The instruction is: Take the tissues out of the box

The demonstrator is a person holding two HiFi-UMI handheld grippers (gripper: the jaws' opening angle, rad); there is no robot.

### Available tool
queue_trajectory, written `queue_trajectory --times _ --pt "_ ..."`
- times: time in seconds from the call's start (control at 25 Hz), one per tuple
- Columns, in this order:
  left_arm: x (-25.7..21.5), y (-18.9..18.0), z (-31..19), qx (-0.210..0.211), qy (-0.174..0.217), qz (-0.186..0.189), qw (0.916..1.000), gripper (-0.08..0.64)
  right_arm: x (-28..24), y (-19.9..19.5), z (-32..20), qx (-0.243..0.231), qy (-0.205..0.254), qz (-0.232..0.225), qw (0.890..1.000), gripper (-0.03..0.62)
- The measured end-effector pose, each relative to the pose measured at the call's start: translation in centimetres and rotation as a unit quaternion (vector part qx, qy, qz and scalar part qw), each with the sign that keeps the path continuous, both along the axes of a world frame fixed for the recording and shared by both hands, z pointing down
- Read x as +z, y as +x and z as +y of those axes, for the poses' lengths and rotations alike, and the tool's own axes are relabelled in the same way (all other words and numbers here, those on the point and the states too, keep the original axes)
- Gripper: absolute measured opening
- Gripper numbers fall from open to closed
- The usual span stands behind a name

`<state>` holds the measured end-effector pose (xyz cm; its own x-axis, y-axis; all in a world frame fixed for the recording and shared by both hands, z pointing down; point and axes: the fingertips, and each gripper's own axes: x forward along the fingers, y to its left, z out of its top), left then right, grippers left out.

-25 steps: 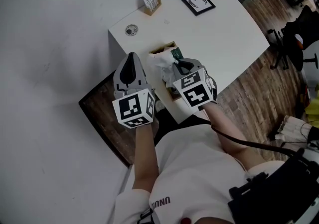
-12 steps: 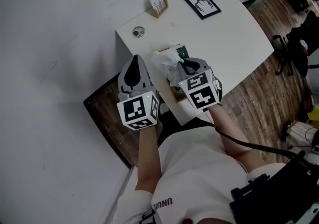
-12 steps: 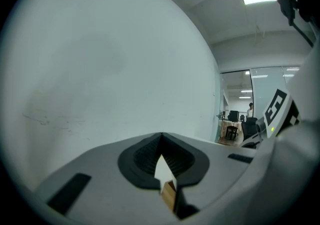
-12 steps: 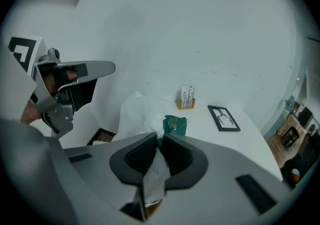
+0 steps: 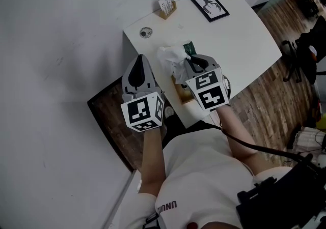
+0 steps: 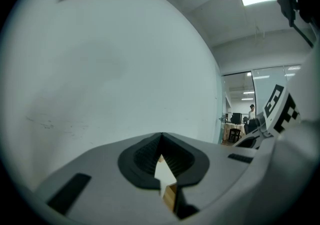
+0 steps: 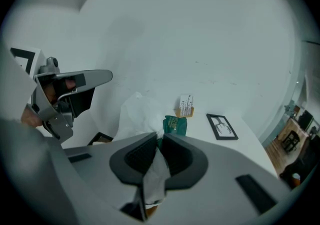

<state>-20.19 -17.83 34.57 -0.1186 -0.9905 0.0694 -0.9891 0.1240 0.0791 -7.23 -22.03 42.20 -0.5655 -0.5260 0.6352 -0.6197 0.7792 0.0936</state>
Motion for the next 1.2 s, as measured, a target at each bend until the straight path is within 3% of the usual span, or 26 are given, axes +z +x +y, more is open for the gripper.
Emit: queue_trajectory --times 1.2 --pt "-1.9 0.0 0.6 -0.004 0.028 0.01 0.9995 0.011 -6.5 0.1 -0.9 0.003 0.062 -0.042 0.997 0.057"
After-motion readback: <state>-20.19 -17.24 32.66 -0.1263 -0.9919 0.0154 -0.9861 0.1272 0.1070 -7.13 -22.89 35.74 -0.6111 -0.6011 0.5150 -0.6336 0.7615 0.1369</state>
